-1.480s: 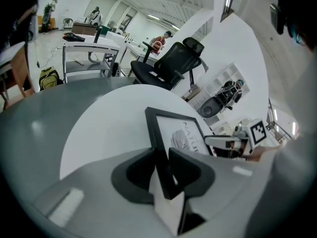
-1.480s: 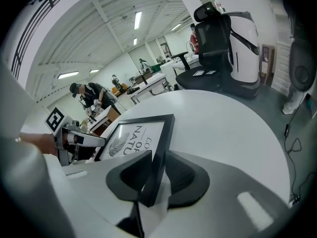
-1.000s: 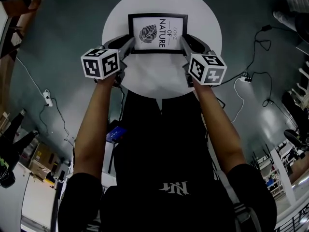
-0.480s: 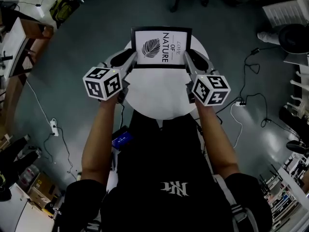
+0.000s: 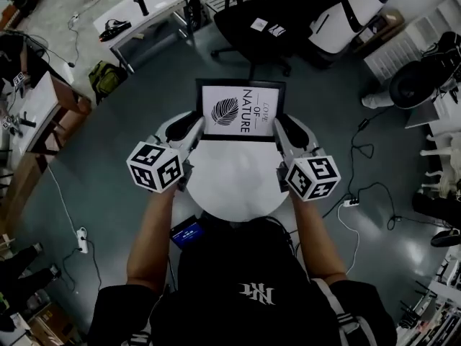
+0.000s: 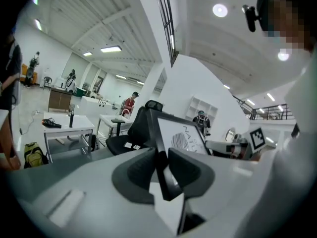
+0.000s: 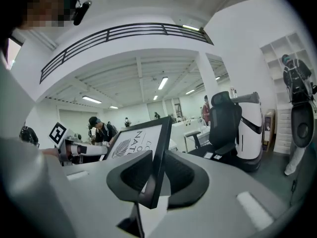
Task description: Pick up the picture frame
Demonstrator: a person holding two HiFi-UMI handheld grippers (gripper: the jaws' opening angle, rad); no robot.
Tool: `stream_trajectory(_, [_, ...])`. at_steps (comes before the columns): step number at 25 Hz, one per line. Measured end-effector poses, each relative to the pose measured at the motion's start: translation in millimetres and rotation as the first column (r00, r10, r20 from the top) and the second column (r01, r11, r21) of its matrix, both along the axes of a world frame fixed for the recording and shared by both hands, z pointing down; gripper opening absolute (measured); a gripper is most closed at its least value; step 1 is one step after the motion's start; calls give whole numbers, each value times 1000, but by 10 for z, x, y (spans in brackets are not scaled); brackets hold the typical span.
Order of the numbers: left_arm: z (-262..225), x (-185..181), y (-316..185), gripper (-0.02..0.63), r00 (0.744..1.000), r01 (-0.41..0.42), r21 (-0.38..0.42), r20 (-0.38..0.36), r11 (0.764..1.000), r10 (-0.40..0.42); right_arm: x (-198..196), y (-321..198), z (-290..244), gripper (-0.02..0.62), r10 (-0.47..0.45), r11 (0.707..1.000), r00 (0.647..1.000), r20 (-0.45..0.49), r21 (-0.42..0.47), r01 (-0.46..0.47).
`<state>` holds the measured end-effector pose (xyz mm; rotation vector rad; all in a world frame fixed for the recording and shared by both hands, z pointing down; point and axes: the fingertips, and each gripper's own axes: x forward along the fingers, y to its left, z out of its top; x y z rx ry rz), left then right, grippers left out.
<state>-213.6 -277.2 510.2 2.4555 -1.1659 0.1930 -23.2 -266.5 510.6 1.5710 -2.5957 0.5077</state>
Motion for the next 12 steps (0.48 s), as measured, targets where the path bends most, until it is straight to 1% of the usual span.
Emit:
stream_trajectory(3, [-491,179,89,81,1000,20,71,7,997,-21,183,79,-482,77,-20,997,1000,20,79,19])
stream_trajectory(5, [-830,314,193,81,999,40,124,10,991,-41,321,147,-802,77,-42,990,999,32,138,37])
stream_trajectory(9, [-1350,616,625,81,997,73,201,13,977,-77,631,529,-1300,77,-71,974,996,60,218,56])
stream_trajectory(12, [-1691,734,874,81,995,89,261,8,961,-95,757,790,-1616,75,-86,959,993,80,277,60])
